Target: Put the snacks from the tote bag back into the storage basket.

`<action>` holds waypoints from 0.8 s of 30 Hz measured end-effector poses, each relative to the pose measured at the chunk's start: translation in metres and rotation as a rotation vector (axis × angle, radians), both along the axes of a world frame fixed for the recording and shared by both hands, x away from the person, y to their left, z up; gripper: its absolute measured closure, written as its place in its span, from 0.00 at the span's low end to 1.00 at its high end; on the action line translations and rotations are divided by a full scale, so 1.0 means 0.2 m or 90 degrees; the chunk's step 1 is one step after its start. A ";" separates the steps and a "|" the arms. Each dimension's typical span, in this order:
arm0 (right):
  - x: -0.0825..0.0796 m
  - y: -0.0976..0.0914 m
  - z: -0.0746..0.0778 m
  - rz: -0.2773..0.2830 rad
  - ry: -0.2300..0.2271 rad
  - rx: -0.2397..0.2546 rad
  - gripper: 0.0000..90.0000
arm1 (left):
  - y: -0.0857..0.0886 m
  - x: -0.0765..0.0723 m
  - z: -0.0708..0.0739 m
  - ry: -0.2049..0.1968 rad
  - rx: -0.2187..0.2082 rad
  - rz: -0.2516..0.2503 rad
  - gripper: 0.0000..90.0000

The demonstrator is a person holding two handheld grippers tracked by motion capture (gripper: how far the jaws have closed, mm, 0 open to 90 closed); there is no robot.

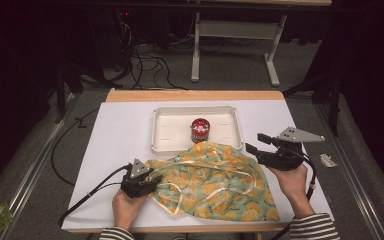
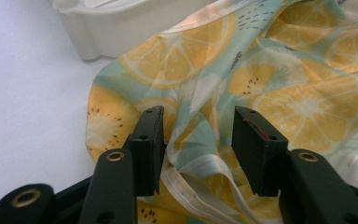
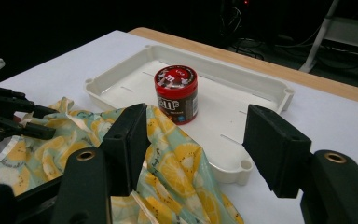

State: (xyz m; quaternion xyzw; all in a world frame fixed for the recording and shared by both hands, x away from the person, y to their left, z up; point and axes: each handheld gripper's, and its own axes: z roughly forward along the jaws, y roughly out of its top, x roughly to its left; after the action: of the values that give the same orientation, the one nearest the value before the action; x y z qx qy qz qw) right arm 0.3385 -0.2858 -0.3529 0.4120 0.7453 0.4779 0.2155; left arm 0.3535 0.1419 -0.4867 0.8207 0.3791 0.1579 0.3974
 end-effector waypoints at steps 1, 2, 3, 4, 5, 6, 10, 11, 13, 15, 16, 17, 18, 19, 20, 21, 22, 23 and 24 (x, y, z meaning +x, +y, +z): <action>0.00 0.00 0.00 -0.001 0.001 0.001 0.45 | 0.00 0.00 0.00 0.000 0.000 0.000 0.60; -0.01 -0.01 -0.01 -0.001 0.000 0.002 0.45 | 0.00 0.00 0.00 0.001 0.000 0.000 0.60; -0.01 -0.01 -0.01 -0.002 0.000 0.004 0.45 | 0.00 0.00 0.00 0.000 0.000 0.001 0.60; -0.01 -0.01 -0.02 -0.006 0.004 0.006 0.45 | 0.00 0.00 0.00 0.000 0.000 0.002 0.59; -0.01 -0.02 -0.02 -0.006 0.004 0.005 0.45 | 0.00 0.00 0.00 0.000 0.000 0.001 0.59; -0.02 -0.02 -0.03 -0.006 0.005 0.008 0.45 | 0.00 0.00 0.00 -0.001 0.001 0.001 0.59; -0.02 -0.03 -0.06 -0.011 0.013 0.009 0.45 | 0.00 0.00 0.00 -0.004 0.002 0.001 0.58; -0.03 -0.03 -0.06 -0.013 0.017 0.009 0.45 | 0.00 0.00 0.00 -0.004 0.002 0.001 0.58; -0.03 -0.04 -0.08 -0.013 0.017 0.010 0.45 | 0.00 0.00 0.00 -0.004 0.002 0.001 0.57; -0.04 -0.04 -0.08 -0.017 0.019 0.017 0.45 | 0.00 0.00 0.00 -0.005 0.001 0.001 0.57; -0.04 -0.05 -0.09 -0.015 0.016 0.014 0.45 | 0.00 -0.01 0.00 -0.007 -0.002 0.002 0.56; -0.04 -0.05 -0.09 -0.017 0.019 0.015 0.45 | 0.00 -0.01 0.00 -0.008 -0.003 0.002 0.56; -0.04 -0.05 -0.10 -0.018 0.020 0.015 0.45 | 0.00 -0.01 0.00 -0.010 -0.001 0.002 0.56; -0.05 -0.05 -0.10 -0.020 0.022 0.018 0.45 | 0.00 -0.01 0.00 -0.012 -0.001 0.002 0.56; -0.05 -0.06 -0.11 -0.019 0.019 0.015 0.45 | 0.00 -0.01 0.00 -0.013 -0.001 0.002 0.55; -0.05 -0.06 -0.11 -0.021 0.021 0.018 0.45 | 0.00 -0.01 0.00 -0.013 -0.001 0.002 0.54; -0.05 -0.06 -0.11 -0.020 0.022 0.017 0.45 | 0.00 -0.01 0.00 -0.013 -0.001 0.002 0.53; -0.05 -0.07 -0.12 -0.021 0.021 0.017 0.45 | 0.00 -0.01 0.00 -0.013 -0.001 0.002 0.53; -0.06 -0.07 -0.12 -0.024 0.022 0.022 0.45 | 0.00 -0.01 0.00 -0.016 -0.002 0.002 0.53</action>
State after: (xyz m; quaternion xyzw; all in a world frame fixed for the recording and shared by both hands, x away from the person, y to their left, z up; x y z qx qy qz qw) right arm 0.3270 -0.2993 -0.3775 0.4379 0.7326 0.4793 0.2042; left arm 0.3510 0.1421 -0.4860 0.8174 0.3756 0.1681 0.4031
